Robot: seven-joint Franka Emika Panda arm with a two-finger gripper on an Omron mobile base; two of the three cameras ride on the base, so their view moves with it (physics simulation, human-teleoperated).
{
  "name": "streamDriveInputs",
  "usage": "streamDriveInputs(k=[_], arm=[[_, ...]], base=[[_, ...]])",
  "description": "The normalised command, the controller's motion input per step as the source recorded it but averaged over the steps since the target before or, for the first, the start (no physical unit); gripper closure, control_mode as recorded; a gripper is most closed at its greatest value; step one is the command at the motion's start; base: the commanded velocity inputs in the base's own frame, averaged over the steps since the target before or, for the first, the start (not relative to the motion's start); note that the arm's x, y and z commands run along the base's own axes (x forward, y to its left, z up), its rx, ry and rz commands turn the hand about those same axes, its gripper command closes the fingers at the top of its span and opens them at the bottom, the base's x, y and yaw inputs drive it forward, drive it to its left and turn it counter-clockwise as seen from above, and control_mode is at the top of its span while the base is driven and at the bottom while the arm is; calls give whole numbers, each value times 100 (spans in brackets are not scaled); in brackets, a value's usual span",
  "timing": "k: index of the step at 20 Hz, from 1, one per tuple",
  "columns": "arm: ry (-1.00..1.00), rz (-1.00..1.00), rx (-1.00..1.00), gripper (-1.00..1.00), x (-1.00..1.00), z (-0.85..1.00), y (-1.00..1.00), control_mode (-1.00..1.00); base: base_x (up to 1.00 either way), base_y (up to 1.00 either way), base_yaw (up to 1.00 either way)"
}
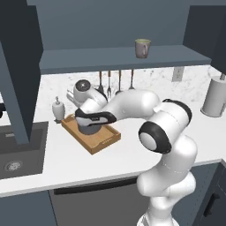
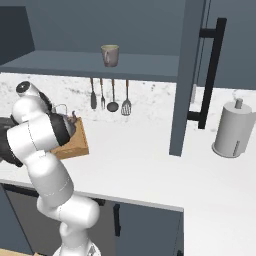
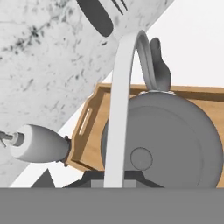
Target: Pick the kettle from the counter and place it on the tray. Then pick the mug from the cabinet and place it on the tray. Then close the cabinet doors.
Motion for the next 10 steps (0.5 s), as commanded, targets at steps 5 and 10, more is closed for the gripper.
streamDriveInputs(k=[5, 10], arm=[[0, 0, 0, 100, 36, 0, 4, -100], [0, 0, 0, 100, 24, -2, 2, -100]], base=[[0, 0, 0], [0, 0, 0]])
